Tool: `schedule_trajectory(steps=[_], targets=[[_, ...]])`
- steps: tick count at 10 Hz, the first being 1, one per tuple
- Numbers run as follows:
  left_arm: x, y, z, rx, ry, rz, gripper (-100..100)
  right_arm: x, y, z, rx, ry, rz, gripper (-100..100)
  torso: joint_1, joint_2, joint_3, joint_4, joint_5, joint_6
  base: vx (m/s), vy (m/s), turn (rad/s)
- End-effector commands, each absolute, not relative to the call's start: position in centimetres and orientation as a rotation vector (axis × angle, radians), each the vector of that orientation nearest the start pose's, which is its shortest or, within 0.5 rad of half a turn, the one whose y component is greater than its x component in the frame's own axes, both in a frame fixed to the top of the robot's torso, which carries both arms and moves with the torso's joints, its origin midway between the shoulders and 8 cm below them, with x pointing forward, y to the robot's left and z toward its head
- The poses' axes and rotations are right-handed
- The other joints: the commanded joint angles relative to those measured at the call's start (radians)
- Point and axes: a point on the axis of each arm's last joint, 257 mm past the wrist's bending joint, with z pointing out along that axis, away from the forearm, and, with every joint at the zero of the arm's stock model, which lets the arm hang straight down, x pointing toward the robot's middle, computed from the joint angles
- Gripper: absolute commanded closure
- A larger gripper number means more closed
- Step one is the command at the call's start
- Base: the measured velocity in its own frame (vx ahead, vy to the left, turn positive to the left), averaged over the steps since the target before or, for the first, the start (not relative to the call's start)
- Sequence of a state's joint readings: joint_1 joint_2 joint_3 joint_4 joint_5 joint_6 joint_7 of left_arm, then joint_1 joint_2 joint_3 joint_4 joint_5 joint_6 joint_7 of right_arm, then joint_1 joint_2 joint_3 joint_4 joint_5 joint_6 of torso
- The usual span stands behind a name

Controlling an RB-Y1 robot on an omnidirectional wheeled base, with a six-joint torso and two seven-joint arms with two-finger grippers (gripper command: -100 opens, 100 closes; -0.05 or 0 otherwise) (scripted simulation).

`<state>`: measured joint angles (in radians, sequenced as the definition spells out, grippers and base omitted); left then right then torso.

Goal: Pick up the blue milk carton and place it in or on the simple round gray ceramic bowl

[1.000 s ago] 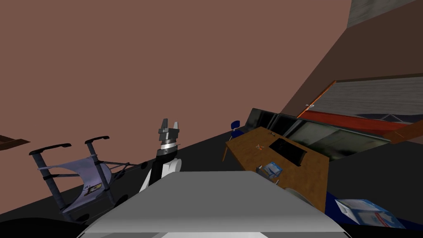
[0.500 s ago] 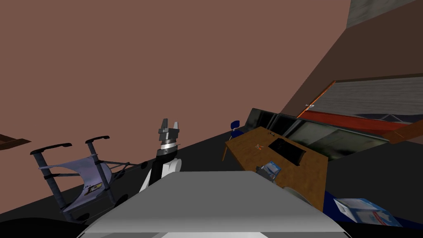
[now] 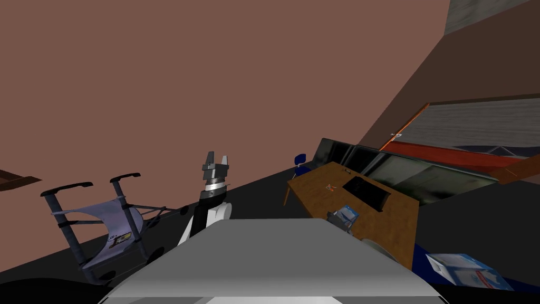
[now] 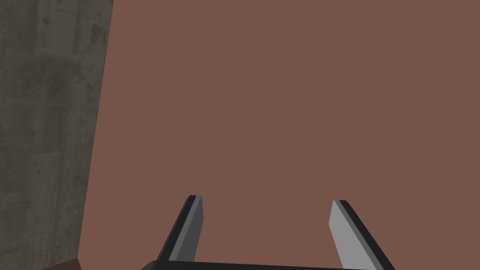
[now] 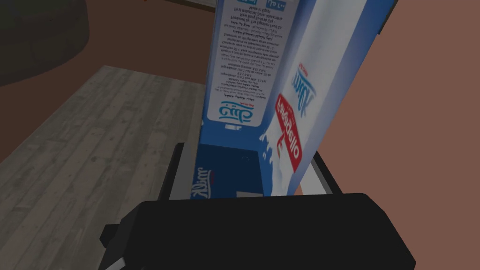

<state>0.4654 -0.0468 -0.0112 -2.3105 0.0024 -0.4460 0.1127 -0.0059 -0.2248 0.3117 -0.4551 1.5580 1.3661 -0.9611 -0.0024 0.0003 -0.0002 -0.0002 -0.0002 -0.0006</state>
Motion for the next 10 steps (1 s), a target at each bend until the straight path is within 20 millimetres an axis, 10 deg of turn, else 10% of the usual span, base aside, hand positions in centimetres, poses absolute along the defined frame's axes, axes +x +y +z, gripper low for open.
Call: schedule_trajectory(steps=[1,2,10], targets=[[34.9,27.7,3.9,-0.729,0.531,-1.433,0,21.0,-53.9,-42.8,0.766,1.473,-1.099,0,0.0,0.0,0.0,0.0,0.0,0.0,0.0,0.0,0.0],[34.9,27.7,3.9,-0.729,0.531,-1.433,0,20.8,-53.2,-43.4,0.774,1.485,-1.09,100,0.001,0.0,0.0,0.0,0.0,0.0,-0.034,0.06,0.008],[34.9,27.7,3.9,-0.729,0.531,-1.434,0,21.7,-50.0,-45.1,0.823,1.522,-1.02,100,0.014,0.01,0.0,-0.009,-0.023,-0.001,-0.121,0.172,0.022]])
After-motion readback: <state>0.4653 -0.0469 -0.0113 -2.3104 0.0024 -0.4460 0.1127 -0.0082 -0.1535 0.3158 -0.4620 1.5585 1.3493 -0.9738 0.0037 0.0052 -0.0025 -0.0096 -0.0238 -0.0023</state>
